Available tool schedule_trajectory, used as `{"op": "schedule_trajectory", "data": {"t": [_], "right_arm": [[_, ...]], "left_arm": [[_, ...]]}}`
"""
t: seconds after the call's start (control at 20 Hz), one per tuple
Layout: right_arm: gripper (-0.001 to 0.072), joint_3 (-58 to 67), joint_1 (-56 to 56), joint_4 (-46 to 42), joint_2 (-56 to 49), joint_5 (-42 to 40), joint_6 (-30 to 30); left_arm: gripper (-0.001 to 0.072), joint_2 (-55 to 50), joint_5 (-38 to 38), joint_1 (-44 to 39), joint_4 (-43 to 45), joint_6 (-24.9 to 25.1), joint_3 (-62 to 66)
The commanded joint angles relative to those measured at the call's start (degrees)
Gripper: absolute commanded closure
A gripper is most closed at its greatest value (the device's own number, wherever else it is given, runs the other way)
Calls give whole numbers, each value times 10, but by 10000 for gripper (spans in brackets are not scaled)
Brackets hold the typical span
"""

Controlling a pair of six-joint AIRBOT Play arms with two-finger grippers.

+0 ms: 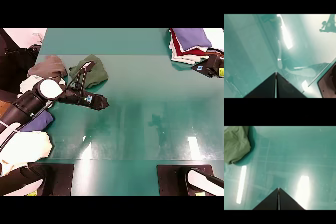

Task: Fold the shirts.

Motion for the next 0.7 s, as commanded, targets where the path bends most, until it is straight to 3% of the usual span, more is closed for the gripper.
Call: {"op": "schedule_trajectory", "data": {"t": [0.0, 0.65], "right_arm": [[694, 0, 0, 0, 0, 0, 0], [694, 0, 0, 1, -5, 0, 0]], "left_arm": [[684, -1, 0, 0, 1, 0, -1], [684, 0, 1, 0, -5, 0, -1]]}}
